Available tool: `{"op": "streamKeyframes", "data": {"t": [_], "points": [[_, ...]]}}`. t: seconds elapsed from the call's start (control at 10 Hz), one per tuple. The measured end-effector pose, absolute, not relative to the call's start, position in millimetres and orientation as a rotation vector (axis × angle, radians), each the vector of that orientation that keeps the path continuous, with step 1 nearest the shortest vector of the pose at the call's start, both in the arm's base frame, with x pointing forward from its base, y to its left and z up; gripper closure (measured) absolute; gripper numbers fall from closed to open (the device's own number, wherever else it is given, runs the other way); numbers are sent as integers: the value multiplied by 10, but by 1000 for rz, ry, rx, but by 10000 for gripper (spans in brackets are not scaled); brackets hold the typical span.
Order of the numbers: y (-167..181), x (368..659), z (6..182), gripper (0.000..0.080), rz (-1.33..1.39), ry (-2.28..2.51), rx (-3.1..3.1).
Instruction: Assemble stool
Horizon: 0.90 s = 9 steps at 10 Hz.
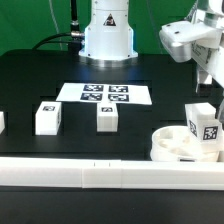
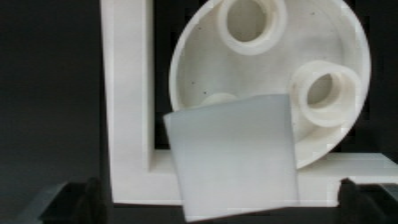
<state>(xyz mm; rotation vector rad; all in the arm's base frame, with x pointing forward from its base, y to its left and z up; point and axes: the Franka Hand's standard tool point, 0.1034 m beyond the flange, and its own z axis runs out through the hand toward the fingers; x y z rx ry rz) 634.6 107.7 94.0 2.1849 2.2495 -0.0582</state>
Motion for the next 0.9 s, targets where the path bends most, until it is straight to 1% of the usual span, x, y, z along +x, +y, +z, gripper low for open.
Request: {"op": "streamKeyframes", "data": {"t": [0.4, 0.5, 0.6, 0.7, 0.8, 0.9], "points": [[1079, 6293, 822, 151, -81, 2246, 2204], [1081, 6286, 806, 268, -84, 2248, 2205], [1070, 6289, 807, 403, -84, 2246, 2206], [1065, 6290, 808, 403, -84, 2243, 2210], [1065, 6290, 807, 464, -84, 2210, 2241], [1059, 6291, 808, 464, -84, 2209, 2242]]}}
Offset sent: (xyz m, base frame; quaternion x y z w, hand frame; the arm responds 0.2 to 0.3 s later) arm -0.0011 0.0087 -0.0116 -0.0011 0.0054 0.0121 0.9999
